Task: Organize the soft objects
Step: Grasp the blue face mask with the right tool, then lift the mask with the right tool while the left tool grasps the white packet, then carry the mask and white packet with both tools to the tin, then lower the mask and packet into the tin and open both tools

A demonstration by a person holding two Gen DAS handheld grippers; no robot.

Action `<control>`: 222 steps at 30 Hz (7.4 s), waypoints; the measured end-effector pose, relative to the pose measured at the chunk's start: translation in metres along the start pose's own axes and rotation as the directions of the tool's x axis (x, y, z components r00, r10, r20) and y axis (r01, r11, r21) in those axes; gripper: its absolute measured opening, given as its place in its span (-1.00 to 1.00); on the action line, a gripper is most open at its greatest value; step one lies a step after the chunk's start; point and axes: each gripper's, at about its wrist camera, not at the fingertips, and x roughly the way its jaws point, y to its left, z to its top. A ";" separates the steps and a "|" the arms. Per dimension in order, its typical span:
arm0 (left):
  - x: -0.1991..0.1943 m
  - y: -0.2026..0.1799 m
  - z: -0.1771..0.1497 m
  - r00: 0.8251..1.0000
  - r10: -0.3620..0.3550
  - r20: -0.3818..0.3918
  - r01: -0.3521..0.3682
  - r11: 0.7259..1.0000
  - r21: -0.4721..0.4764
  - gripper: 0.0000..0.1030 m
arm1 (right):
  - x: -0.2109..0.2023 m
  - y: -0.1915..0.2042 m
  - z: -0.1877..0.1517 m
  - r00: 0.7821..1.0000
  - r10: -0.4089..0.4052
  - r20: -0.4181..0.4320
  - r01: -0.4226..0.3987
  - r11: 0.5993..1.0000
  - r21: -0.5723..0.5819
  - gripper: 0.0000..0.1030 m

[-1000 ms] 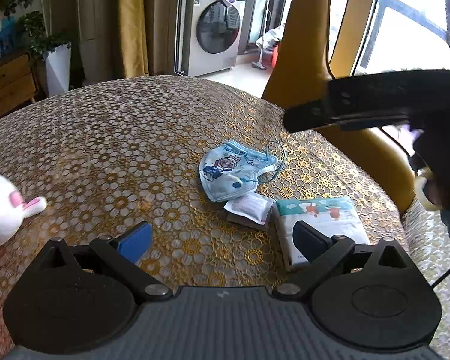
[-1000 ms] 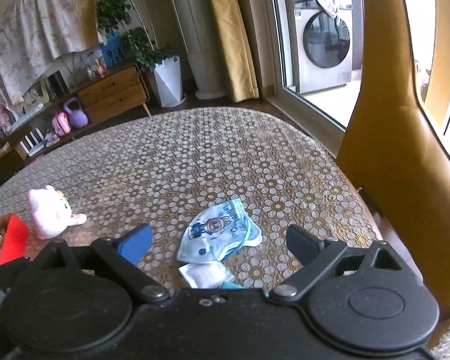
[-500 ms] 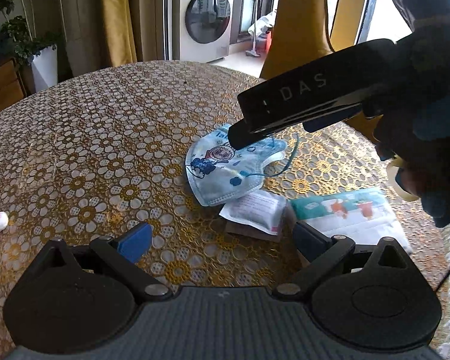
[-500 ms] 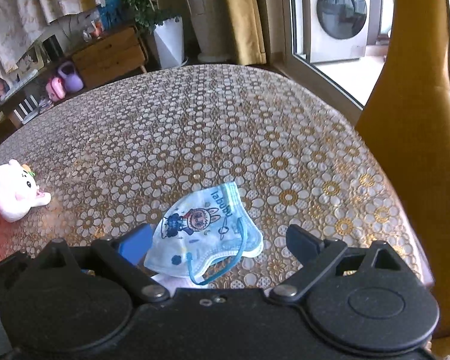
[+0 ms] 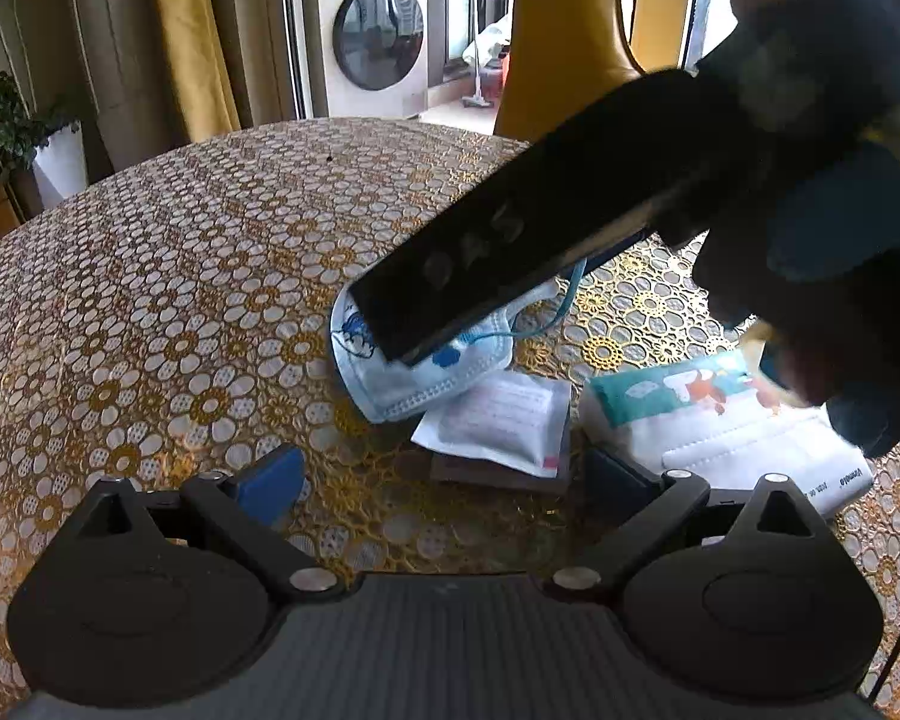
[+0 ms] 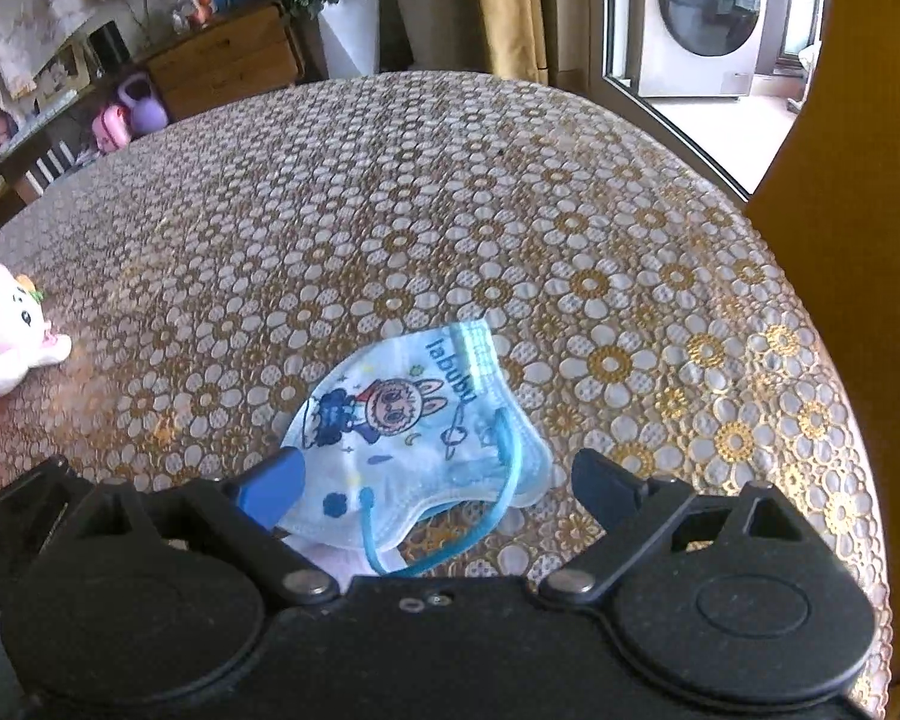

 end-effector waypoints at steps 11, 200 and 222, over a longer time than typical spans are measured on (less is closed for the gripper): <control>-0.002 -0.012 0.000 0.999 -0.013 0.046 0.012 1.000 0.022 0.49 | 0.008 0.021 -0.006 0.998 -0.060 -0.007 0.058 0.989 -0.135 0.79; -0.263 0.368 -0.178 0.892 0.420 -0.168 -0.450 0.780 -0.435 -0.85 | -0.044 0.415 -0.047 0.900 0.435 0.006 -0.406 0.845 -0.348 0.05; -0.305 0.340 -0.179 0.900 0.428 -0.078 -0.412 0.779 -0.472 0.51 | -0.106 0.392 -0.060 0.868 0.475 0.143 -0.413 0.852 -0.322 0.55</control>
